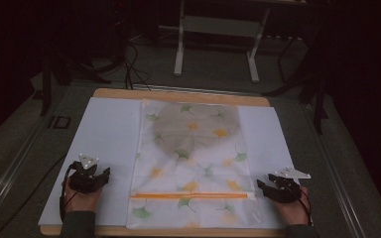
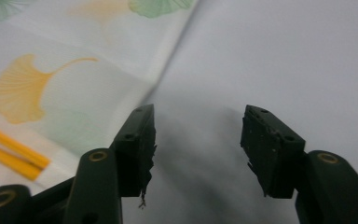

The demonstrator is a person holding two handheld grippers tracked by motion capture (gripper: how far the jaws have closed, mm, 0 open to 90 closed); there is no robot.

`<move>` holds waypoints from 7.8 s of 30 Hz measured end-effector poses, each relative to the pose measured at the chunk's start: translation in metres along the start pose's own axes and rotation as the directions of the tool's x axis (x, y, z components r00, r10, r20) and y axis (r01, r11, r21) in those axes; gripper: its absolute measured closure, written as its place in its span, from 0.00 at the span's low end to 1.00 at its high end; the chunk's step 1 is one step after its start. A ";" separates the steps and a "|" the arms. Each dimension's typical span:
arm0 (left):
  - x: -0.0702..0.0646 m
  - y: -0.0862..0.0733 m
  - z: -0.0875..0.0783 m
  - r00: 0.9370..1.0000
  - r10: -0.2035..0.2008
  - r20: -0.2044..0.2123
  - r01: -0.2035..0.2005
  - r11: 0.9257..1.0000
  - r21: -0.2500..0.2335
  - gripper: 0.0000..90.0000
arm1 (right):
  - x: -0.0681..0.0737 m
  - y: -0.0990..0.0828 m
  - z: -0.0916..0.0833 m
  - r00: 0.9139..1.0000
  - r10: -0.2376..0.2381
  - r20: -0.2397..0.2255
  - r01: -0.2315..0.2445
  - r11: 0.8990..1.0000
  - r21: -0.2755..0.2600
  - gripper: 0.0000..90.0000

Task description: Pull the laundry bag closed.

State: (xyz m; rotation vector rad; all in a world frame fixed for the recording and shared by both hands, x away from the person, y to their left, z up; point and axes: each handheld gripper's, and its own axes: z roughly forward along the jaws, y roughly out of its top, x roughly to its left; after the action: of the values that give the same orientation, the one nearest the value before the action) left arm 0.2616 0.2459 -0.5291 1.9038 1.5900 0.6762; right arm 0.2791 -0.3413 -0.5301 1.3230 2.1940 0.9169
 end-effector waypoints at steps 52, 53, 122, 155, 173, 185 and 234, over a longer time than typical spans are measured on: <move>0.008 -0.002 -0.014 0.973 0.095 0.212 -0.098 0.995 0.001 0.71 | 0.066 0.053 0.013 0.899 -0.330 -0.286 0.366 0.927 0.079 0.62; 0.008 -0.002 -0.014 0.972 0.095 0.216 -0.099 0.995 0.006 0.73 | 0.069 0.054 0.014 0.895 -0.336 -0.293 0.373 0.924 0.079 0.62; 0.006 -0.002 -0.013 0.953 0.130 0.275 -0.133 0.991 -0.007 0.72 | 0.215 0.119 0.074 0.618 -0.594 -0.515 0.692 0.722 -0.003 0.64; 0.003 0.000 -0.013 0.955 0.146 0.260 -0.151 0.989 0.000 0.68 | 0.264 0.132 0.090 0.554 -0.615 -0.561 0.717 0.695 -0.053 0.59; 0.001 0.000 -0.013 0.953 0.160 0.256 -0.167 0.986 0.003 0.68 | 0.285 0.136 0.093 0.536 -0.618 -0.575 0.719 0.691 -0.073 0.62; 0.002 0.000 -0.013 0.955 0.165 0.248 -0.171 0.985 0.003 0.67 | 0.294 0.137 0.094 0.518 -0.618 -0.592 0.722 0.686 -0.085 0.65; 0.002 -0.001 -0.012 0.956 0.169 0.240 -0.175 0.985 0.004 0.65 | 0.341 0.144 0.118 0.457 -0.618 -0.640 0.785 0.619 -0.037 0.92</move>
State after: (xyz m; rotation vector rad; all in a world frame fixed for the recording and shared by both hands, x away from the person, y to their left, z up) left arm 0.2526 0.2492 -0.5210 2.0724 1.3002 0.4766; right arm 0.2859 0.0465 -0.5144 -0.0088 3.0491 0.7395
